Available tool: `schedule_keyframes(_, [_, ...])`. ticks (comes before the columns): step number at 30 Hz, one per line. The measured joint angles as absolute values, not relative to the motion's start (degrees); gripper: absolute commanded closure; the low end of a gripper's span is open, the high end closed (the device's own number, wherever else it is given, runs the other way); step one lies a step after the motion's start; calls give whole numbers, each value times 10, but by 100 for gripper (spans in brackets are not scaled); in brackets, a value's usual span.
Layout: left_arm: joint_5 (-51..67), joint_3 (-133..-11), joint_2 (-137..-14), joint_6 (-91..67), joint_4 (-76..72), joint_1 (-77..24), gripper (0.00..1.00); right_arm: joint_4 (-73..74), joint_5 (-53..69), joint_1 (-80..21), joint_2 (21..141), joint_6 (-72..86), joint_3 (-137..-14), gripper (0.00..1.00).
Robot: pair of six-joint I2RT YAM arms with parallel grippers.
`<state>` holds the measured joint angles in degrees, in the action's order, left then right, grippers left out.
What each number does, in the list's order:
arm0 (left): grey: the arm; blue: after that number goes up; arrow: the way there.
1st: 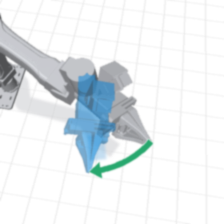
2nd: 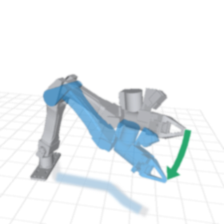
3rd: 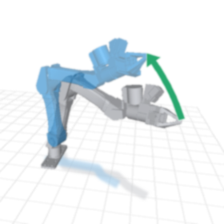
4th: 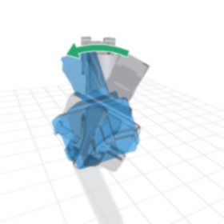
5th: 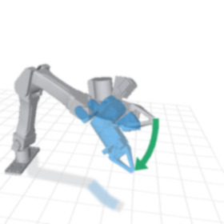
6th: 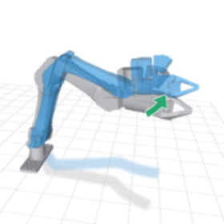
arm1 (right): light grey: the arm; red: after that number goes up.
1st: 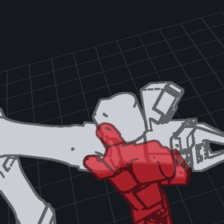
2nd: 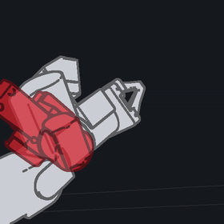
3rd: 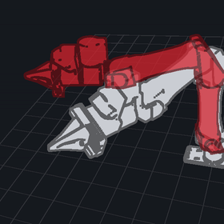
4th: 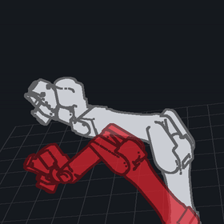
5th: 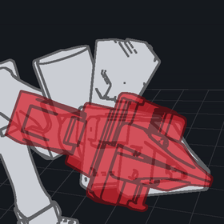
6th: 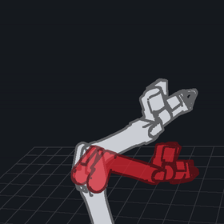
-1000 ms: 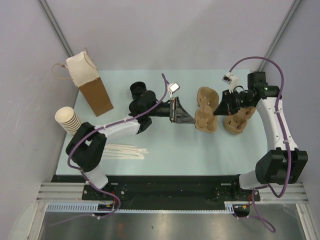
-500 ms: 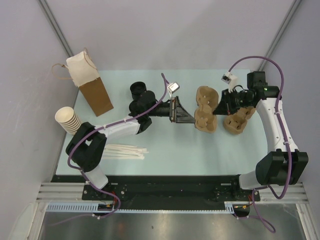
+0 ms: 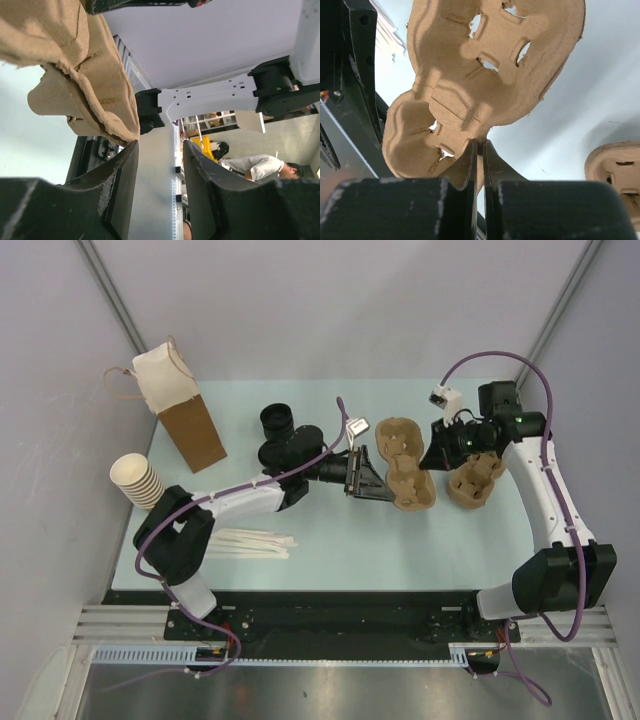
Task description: Pack the takeout coffee
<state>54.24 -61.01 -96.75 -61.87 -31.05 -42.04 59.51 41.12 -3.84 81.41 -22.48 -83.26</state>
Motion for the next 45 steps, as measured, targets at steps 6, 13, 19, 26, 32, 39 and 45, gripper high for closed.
schedule_keyframes(6, [542, -635, -967, -584, -252, -423, 53, 585, 359, -66, 803, -226, -830, 100])
schedule_keyframes(13, [542, -668, -967, -553, -203, -424, 53, 578, 304, -98, 797, -226, -812, 100])
schedule_keyframes(19, [517, -714, -974, -515, -168, -430, 53, 584, 302, -116, 796, -222, -809, 100])
schedule_keyframes(26, [496, -734, -977, -464, -124, -435, 49, 584, 304, -122, 796, -218, -807, 100])
schedule_keyframes(32, [494, -670, -939, -460, -137, -412, 37, 583, 339, -83, 796, -207, -807, 100])
schedule_keyframes(39, [440, -657, -899, -382, -72, -382, 22, 574, 361, -29, 796, -177, -807, 100])
schedule_keyframes(45, [405, -657, -891, -327, -13, -367, 16, 550, 348, 54, 808, -130, -807, 100])
